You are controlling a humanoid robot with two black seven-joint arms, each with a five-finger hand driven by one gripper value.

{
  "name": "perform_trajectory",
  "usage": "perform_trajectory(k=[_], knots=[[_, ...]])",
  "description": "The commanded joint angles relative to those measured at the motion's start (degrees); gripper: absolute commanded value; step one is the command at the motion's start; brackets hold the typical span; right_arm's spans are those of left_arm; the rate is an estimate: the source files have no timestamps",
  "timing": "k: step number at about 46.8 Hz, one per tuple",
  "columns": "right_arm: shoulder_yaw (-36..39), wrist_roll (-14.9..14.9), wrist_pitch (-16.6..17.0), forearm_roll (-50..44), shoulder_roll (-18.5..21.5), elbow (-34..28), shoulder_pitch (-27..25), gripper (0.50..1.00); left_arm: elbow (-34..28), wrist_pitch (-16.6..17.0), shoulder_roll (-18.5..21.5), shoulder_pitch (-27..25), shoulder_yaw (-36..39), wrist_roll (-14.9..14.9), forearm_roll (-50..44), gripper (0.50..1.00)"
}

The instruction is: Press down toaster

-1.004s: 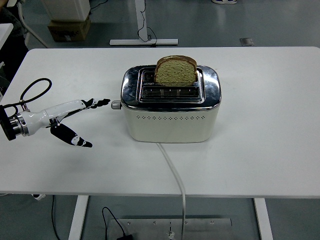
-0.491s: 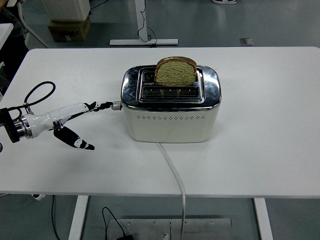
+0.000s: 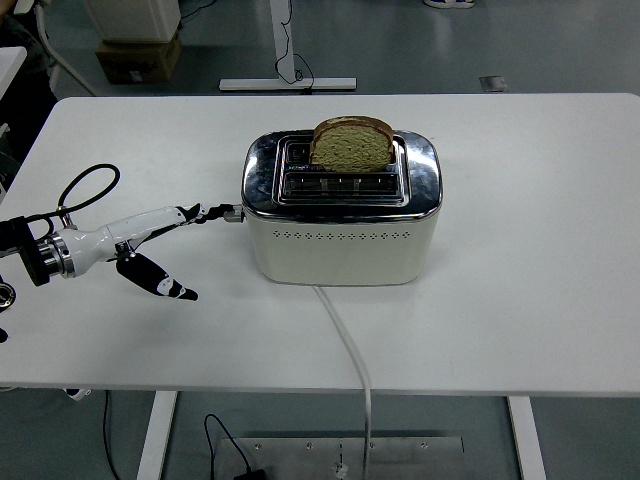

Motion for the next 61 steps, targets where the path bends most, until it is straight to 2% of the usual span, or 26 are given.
perform_trajectory(k=[1, 39, 61], knots=[[0.0, 0.0, 0.0, 0.0, 0.0, -0.1, 0.0, 0.998, 0.1, 0.0, -0.1, 0.1, 0.3, 0.0, 0.0, 1.0], [0.0, 0.0, 0.0, 0.0, 0.0, -0.1, 0.0, 0.998, 2.0, 0.1, -2.1, 0.4, 2.5, 0.0, -0.2, 1.0], [0.0, 0.0, 0.0, 0.0, 0.0, -0.1, 0.0, 0.998, 2.9, 1.2, -2.2, 1.3, 3.4, 0.0, -0.6, 1.0]])
